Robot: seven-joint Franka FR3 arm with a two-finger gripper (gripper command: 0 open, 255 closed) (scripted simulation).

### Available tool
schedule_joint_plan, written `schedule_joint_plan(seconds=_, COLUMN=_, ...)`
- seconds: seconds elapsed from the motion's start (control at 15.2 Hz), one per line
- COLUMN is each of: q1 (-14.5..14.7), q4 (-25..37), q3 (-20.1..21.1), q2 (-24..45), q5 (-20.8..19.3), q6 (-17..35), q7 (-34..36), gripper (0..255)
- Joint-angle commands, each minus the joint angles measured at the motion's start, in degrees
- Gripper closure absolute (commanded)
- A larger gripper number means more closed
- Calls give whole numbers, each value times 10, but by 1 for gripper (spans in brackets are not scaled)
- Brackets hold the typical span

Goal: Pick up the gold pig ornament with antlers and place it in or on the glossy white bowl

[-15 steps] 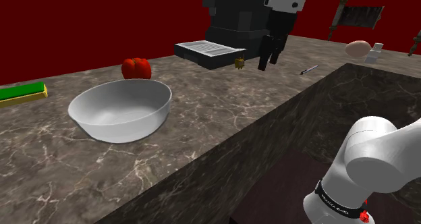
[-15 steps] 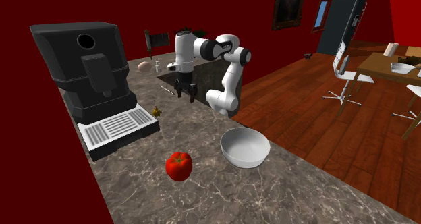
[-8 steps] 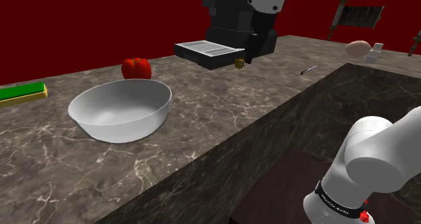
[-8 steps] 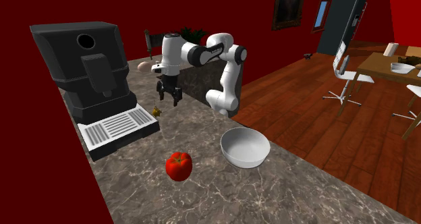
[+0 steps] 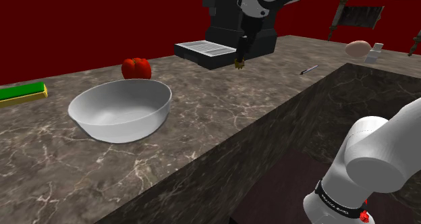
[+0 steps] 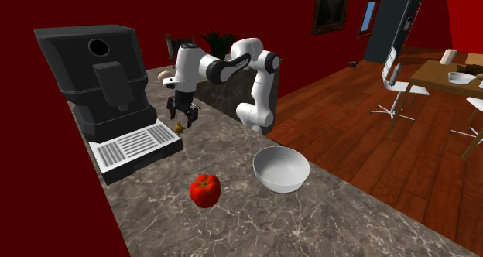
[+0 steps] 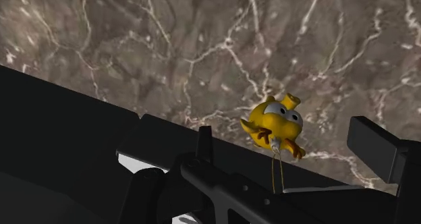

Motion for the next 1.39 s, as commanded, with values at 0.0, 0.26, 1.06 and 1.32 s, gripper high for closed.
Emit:
schedule_joint_plan(seconds=0.0, q1=-1, q4=-13, q3=-2, q2=2, q5=-1, q6=16, q7=-1, gripper=0)
schedule_joint_plan(seconds=0.26, q1=-2, q4=-29, q3=-5, q2=6, q5=-3, q6=36, q7=0, gripper=0)
schedule_joint_plan(seconds=1.06, q1=-2, q4=-29, q3=-5, q2=6, q5=-3, q6=36, q7=0, gripper=255)
schedule_joint_plan(seconds=1.32, q1=-2, q4=-29, q3=-4, q2=6, q5=-3, q6=36, q7=0, gripper=255)
